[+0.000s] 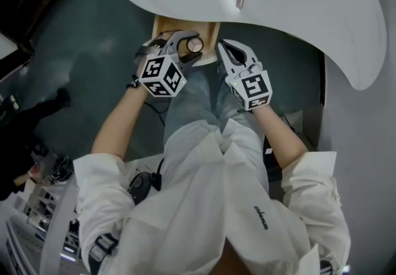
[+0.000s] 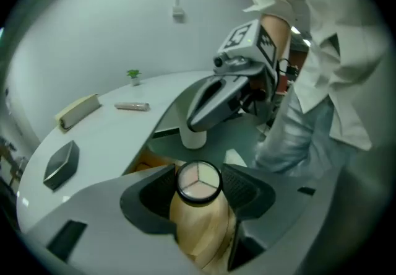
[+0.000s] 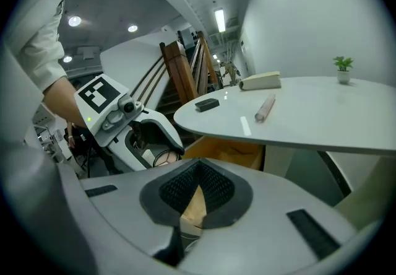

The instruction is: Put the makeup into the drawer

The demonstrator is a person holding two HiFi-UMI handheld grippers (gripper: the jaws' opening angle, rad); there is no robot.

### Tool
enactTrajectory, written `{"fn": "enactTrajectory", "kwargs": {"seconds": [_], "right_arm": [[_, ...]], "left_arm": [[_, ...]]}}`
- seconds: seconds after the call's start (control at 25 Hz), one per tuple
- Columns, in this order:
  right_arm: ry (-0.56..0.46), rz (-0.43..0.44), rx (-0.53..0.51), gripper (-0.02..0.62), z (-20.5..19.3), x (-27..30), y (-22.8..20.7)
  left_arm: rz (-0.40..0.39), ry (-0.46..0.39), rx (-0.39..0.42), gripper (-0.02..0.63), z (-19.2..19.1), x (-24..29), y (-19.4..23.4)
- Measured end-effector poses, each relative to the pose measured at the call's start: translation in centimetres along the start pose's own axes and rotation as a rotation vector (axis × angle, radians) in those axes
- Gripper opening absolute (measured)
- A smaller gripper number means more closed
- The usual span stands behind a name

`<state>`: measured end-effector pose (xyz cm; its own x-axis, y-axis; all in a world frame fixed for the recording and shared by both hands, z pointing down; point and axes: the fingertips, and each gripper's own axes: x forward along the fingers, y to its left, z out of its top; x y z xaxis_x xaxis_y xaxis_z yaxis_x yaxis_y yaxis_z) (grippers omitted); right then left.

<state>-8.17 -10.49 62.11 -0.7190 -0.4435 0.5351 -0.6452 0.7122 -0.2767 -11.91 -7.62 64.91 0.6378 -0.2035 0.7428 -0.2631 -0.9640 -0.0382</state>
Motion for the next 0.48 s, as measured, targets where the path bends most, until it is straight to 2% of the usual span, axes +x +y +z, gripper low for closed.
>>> {"fn": "enactTrajectory", "kwargs": {"seconds": [0.12, 0.48], "right_arm": [[0.035, 0.015, -0.031, 0.017, -1.8, 1.3, -0.2], [0.127, 0.078, -0.072, 0.017, -5.1, 4.8, -0.1]], "left_arm": [[-0.097, 0.057, 0.126, 0.245, -2.2, 2.2, -1.1], [-0.259, 0.183, 0.293, 0.245, -6.4, 6.4, -2.0]]}}
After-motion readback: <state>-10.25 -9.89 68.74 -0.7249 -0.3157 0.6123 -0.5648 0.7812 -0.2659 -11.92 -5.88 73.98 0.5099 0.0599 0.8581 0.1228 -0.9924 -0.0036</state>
